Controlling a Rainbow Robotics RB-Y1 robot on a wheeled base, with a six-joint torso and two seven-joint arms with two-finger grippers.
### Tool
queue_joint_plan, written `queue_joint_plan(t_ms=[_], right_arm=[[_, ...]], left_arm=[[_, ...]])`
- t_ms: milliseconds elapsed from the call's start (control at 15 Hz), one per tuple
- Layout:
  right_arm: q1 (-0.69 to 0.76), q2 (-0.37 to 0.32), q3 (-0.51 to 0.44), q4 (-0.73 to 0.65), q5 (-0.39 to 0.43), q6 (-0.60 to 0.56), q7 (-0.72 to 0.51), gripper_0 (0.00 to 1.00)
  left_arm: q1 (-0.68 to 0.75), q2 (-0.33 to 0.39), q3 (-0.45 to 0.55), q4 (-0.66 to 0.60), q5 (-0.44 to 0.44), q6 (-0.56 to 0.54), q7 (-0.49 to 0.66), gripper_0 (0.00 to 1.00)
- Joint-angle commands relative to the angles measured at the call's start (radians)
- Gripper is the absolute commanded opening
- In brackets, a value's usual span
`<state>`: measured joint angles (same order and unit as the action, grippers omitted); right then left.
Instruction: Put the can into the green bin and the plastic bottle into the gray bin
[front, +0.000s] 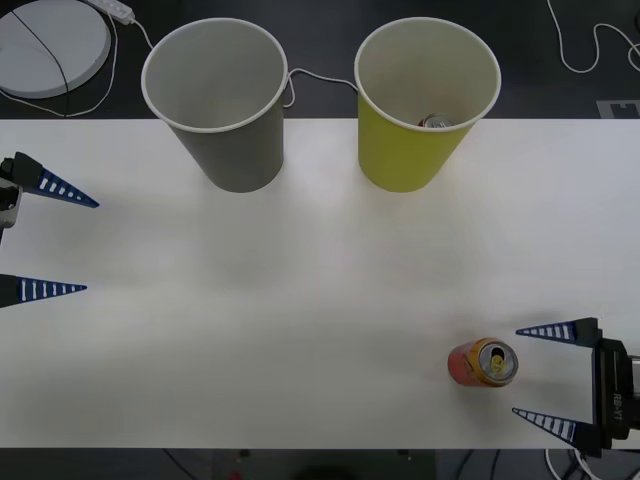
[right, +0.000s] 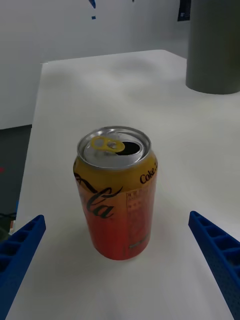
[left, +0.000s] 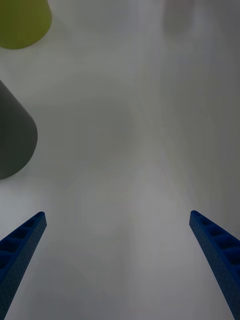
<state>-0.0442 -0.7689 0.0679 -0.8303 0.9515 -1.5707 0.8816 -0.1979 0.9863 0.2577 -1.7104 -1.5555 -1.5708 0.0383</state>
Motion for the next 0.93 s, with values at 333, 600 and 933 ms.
queue_joint_plan(t_ms=[333, 600, 933], right_arm=[[-0.006, 0.048, 0.003, -0.001, 0.0, 0.0, 0.023, 1.0], [-0.016, 0.08, 0.003, -0.001, 0.013, 0.029, 0.03, 1.0], [-0.026, 0.12, 0.003, 0.0, 0.032, 0.07, 0.031, 1.0]], left_arm=[[0.0, 0.0, 0.0, 0.0, 0.0, 0.0, 0.0, 1.0], [0.0, 0.0, 0.0, 0.0, 0.0, 0.0, 0.0, 1.0], [0.0, 0.0, 0.0, 0.0, 0.0, 0.0, 0.0, 1.0]])
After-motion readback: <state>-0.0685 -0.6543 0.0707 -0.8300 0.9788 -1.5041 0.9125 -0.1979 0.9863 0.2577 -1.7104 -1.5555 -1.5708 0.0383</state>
